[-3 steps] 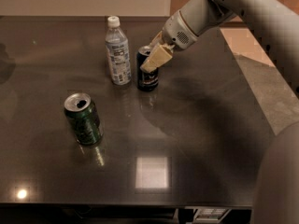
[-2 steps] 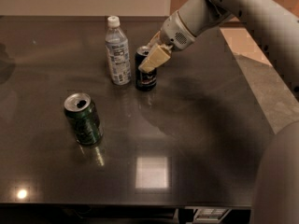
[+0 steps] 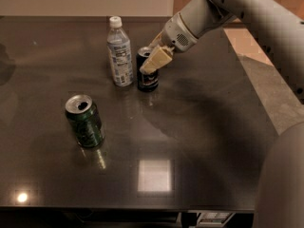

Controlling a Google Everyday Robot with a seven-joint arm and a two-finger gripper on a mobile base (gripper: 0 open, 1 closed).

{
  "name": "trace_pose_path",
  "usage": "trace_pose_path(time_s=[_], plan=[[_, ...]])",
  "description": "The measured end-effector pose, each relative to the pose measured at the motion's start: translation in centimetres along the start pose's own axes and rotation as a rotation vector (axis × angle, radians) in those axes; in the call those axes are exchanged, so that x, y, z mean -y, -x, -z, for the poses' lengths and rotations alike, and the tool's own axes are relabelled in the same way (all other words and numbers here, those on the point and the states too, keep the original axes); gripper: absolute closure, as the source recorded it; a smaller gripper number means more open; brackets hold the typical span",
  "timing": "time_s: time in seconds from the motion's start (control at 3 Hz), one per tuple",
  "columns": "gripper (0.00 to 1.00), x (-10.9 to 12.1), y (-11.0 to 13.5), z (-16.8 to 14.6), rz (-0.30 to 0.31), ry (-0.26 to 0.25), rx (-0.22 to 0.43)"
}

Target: Move pepsi can near blue plastic bottle

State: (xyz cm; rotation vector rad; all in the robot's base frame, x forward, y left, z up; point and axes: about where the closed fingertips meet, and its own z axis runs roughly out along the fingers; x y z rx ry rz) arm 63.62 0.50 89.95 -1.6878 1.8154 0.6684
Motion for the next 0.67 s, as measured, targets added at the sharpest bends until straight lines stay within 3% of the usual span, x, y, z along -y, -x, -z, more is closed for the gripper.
trace_pose_path(time_s=[0.33, 0.67], plan=[[0.0, -0.01, 0.03, -0.26, 0.0, 0.004, 0.0], [0.0, -0.01, 0.03, -0.27, 0.0, 0.004, 0.0]])
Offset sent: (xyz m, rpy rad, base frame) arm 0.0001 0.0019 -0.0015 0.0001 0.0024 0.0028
